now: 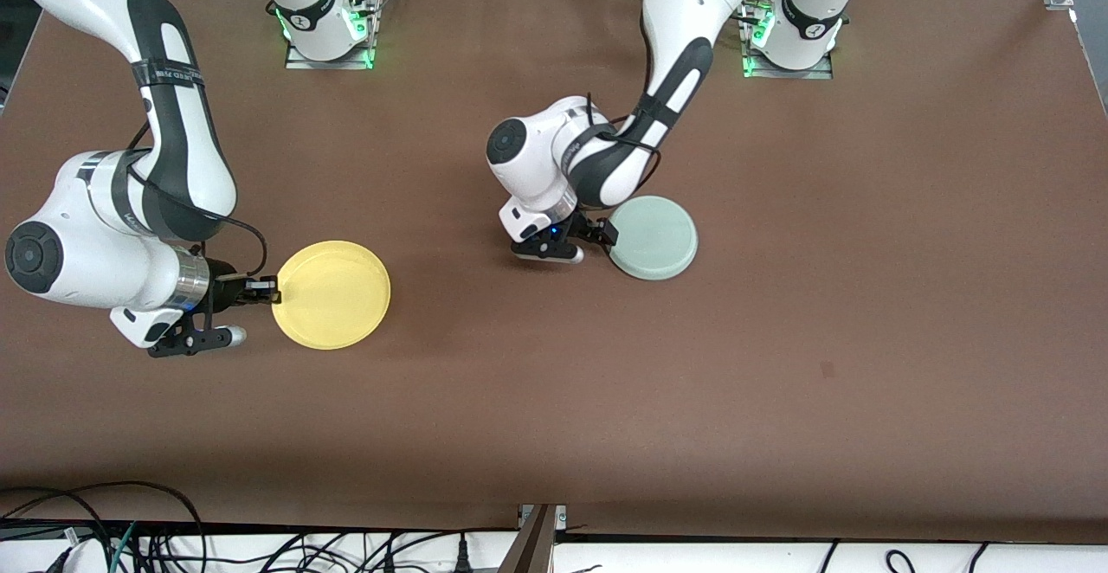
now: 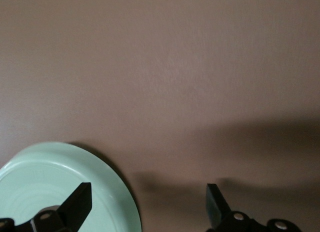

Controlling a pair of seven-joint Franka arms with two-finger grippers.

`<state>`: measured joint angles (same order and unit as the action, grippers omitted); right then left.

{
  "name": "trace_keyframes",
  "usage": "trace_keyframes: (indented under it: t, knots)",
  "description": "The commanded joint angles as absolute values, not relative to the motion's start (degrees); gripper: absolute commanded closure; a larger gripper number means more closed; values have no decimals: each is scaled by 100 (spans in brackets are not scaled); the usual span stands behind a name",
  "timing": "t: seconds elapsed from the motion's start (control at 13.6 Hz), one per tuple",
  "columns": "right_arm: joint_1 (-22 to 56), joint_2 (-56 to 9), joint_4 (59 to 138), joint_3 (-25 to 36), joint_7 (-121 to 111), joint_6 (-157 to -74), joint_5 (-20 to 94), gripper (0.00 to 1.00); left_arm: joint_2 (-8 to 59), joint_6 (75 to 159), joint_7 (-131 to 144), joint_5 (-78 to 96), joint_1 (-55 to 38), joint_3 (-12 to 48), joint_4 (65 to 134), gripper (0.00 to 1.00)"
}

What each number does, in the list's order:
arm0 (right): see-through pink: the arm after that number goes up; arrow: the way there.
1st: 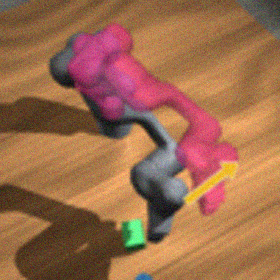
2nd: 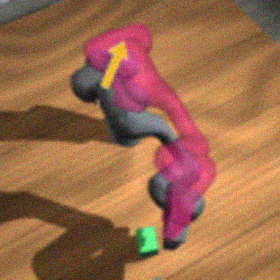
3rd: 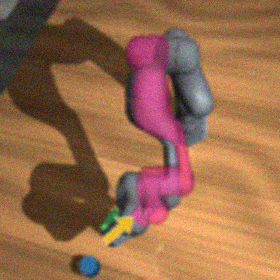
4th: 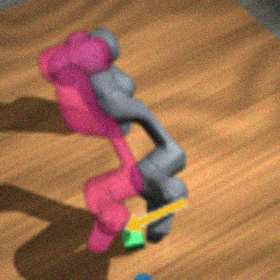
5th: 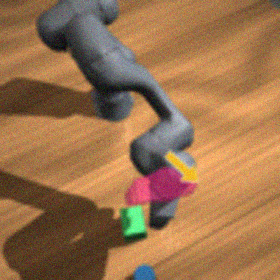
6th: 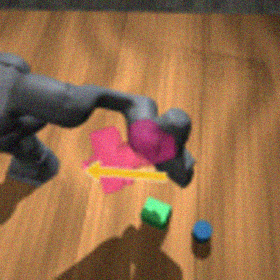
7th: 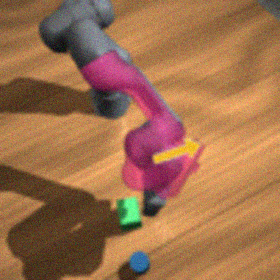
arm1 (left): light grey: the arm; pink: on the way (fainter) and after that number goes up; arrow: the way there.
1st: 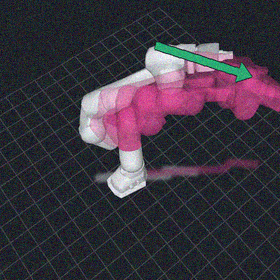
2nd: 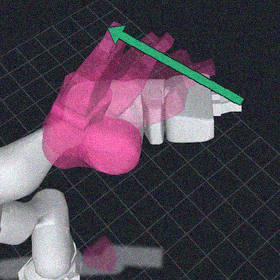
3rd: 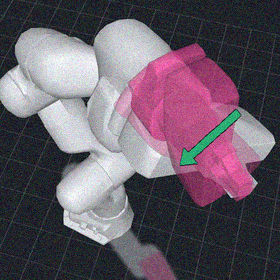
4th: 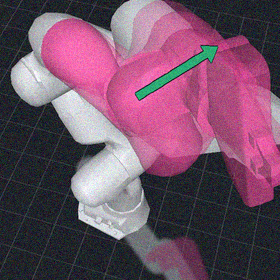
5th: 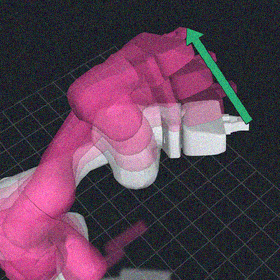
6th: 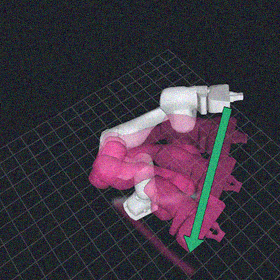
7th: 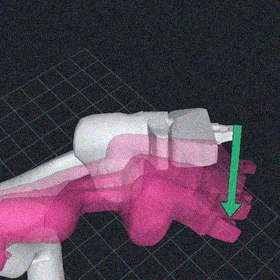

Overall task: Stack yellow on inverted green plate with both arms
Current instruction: 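Lower the inverted green plate onto the table center with the left gripper, then release the green plate with the left gripper while the right gripper lifts the yellow plate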

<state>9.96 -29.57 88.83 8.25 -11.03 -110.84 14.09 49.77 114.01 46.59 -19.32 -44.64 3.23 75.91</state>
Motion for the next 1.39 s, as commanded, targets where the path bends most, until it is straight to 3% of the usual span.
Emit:
trace_keyframes:
  t: [0.0,0.37,0.73,1.32]
  knots:
    - [976,-2918,8824,800,-1169,-10951,1573,100,4685,11435,4685,-1452,-4342,387,7498,0]
    - [1107,-2944,8596,563,-450,-10969,1582,100,3842,11058,4571,-1292,-3316,413,7401,0]
    - [1291,-3216,8534,-377,1094,-11494,1565,100,3174,10198,2605,-273,-1840,404,7374,0]
    - [3390,-3866,8534,-457,4057,-12987,1547,100,1970,8932,1418,-132,-195,369,7391,0]
